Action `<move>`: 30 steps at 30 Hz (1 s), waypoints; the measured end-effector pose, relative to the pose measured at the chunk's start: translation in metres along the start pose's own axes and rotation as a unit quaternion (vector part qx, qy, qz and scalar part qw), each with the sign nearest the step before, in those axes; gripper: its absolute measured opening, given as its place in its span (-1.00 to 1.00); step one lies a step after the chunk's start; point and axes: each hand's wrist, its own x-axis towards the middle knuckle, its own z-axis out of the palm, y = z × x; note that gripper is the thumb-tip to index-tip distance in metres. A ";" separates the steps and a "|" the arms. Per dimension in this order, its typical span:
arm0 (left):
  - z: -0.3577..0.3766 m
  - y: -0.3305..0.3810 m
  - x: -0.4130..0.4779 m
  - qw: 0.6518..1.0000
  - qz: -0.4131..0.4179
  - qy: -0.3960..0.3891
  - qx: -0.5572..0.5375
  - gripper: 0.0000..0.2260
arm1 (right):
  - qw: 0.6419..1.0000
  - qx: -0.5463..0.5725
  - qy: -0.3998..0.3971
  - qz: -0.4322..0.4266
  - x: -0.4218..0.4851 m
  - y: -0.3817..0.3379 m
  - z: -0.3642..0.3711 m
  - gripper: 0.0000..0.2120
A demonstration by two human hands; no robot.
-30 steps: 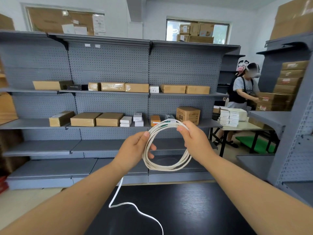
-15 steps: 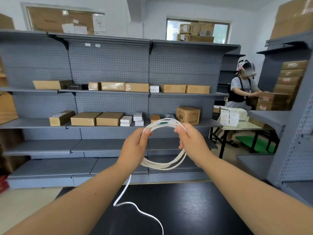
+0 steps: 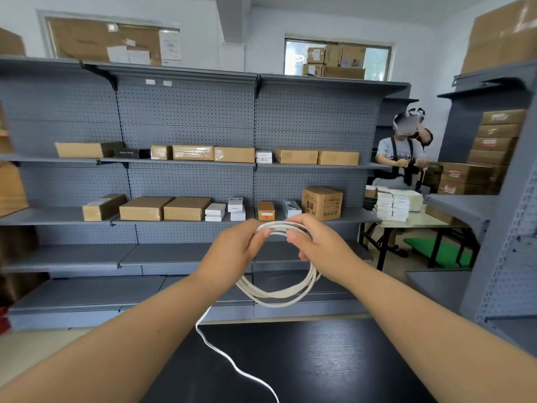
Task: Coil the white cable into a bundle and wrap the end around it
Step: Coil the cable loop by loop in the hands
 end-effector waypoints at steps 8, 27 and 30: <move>0.000 -0.007 0.002 0.990 -0.063 -0.062 -0.108 -0.78 | 0.989 -0.141 0.003 -0.037 0.002 0.002 0.002 -0.81; 0.000 -0.003 -0.009 0.992 -0.078 0.018 -0.095 -0.76 | 0.988 0.074 0.129 0.050 -0.001 0.010 0.013 -0.75; -0.002 -0.003 -0.007 0.996 -0.074 0.026 -0.048 -0.78 | 0.989 0.085 0.092 0.077 -0.006 0.005 0.012 -0.75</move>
